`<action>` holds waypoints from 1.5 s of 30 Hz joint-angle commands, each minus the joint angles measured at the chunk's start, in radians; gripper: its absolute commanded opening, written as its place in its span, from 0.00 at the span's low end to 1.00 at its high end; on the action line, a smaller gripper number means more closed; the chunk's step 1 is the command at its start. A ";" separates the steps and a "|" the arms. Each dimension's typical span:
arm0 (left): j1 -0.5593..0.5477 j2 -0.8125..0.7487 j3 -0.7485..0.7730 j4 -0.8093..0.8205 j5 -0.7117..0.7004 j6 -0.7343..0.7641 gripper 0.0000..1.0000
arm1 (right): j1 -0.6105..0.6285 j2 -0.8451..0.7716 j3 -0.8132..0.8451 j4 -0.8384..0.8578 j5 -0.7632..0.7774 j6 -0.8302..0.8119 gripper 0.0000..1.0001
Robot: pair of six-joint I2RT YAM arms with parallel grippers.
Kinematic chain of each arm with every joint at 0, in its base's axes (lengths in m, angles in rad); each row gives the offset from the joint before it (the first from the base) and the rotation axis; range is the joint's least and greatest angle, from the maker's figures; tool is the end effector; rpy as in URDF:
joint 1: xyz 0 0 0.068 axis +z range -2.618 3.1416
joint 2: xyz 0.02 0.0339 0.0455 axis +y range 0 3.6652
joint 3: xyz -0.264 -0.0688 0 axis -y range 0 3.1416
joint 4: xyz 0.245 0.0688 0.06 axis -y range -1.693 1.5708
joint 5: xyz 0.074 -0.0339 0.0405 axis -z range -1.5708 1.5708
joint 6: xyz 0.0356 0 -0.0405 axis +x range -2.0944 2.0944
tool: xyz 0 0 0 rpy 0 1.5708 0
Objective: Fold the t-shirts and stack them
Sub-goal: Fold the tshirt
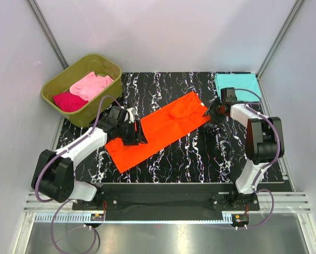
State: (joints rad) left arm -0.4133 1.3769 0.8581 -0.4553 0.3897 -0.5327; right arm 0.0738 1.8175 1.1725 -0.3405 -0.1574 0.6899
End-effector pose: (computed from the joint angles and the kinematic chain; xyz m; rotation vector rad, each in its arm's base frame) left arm 0.2434 -0.1215 0.2147 0.0024 2.6658 -0.8403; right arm 0.3752 0.0333 0.1792 0.7334 2.5098 0.4848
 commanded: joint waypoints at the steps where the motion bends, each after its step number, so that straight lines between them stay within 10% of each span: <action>1: -0.004 0.008 0.047 0.044 0.031 -0.006 0.59 | 0.000 0.043 0.036 0.078 0.027 -0.035 0.55; 9: -0.002 0.051 0.056 0.044 0.006 -0.006 0.59 | 0.000 0.092 0.021 0.063 0.123 -0.016 0.51; 18: -0.002 0.034 0.105 0.037 -0.046 0.011 0.59 | 0.000 0.225 0.171 0.054 0.171 -0.102 0.11; 25: -0.002 0.033 0.130 -0.048 -0.084 0.068 0.59 | -0.005 0.391 0.424 0.057 0.133 -0.213 0.10; 34: -0.002 0.019 0.136 -0.144 -0.193 0.154 0.60 | -0.039 0.461 0.685 -0.006 -0.025 -0.178 0.37; 45: 0.008 -0.024 0.200 -0.157 -0.164 0.197 0.60 | 0.020 0.021 0.189 -0.035 -0.050 0.075 0.62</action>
State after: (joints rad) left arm -0.4122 1.4132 0.9855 -0.6212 0.2306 -0.3737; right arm 0.0452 1.9945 1.4532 -0.3637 -0.1783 0.6704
